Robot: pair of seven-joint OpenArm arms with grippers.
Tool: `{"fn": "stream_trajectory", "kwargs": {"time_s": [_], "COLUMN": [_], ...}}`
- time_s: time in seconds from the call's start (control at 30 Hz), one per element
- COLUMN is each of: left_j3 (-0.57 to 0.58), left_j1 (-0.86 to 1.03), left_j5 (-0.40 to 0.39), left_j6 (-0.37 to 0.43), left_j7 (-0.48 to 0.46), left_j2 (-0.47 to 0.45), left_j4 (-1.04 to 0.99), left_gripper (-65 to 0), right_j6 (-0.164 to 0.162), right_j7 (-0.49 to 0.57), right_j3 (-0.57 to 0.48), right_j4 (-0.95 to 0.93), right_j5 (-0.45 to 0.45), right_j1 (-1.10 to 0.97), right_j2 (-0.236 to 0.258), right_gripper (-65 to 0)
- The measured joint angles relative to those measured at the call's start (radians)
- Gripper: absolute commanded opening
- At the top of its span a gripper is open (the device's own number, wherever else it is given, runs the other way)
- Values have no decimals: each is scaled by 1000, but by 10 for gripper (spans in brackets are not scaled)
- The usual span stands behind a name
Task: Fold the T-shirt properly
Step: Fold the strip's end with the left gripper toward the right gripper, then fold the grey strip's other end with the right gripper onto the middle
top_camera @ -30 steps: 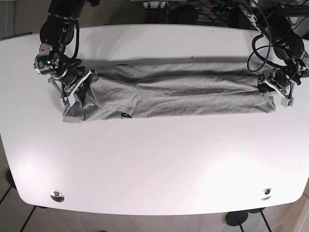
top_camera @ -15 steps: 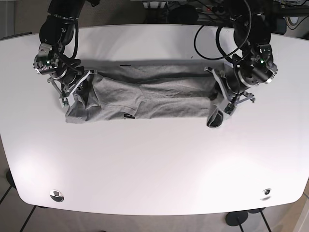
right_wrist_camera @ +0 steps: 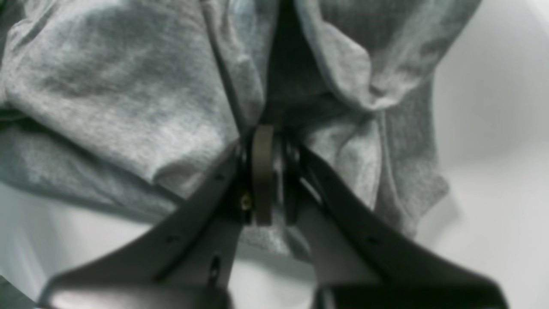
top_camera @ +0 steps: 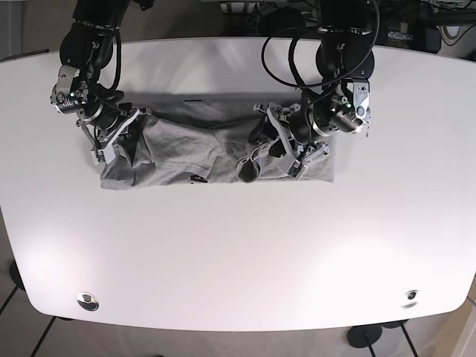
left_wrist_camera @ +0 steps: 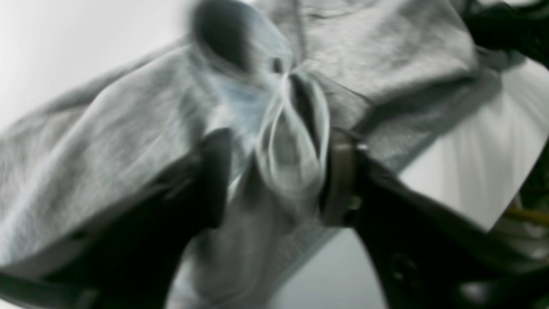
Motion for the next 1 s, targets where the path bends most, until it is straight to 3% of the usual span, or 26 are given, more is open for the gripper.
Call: {"fn": "stream_trajectory", "kwargs": {"time_s": [0.3,0.37,0.5,0.57,0.63,0.7,0.73,0.8,0.9,1.0], "left_j3": [219,179,-31,-89,-123,-172,-222,-264,-317,-347], "left_j1": [-19,-21,-24,-17,-3,5,7,6,6,4], "left_j5": [-12,-20,8,7,-17,-14,-10,-5,-7,-3], "left_j6": [-1,-6,3,4,-2,-3,-3,-41,-193,-192], "left_j7": [-2,-2,-2,-2,-10,-12,-12,-13,-13,-14], "left_j2": [1,-26,-63,-72,-87,-99,-103,-106,-108,-114], "left_j4": [162,162,162,161,140,96,55,-9,-101,-183], "left_gripper": [-290,-290,-290,-292,-338,-446,-529,-604,-614,-614], "right_j6": [0,0,0,2,0,-9,-7,-7,-7,-7], "right_j7": [0,-8,-3,-3,-8,-13,-71,-108,-149,-153], "right_j3": [0,1,6,32,122,225,293,376,451,454], "right_j4": [2,36,168,187,182,138,79,-21,-159,-251], "right_j5": [3,0,25,114,216,303,370,439,447,446], "right_j1": [2,3,15,26,30,34,49,74,93,90], "right_j2": [-3,-4,-6,-8,-13,-2,3,-1,29,45], "right_gripper": [-614,-610,-596,-491,-327,-149,-38,0,0,0]}}
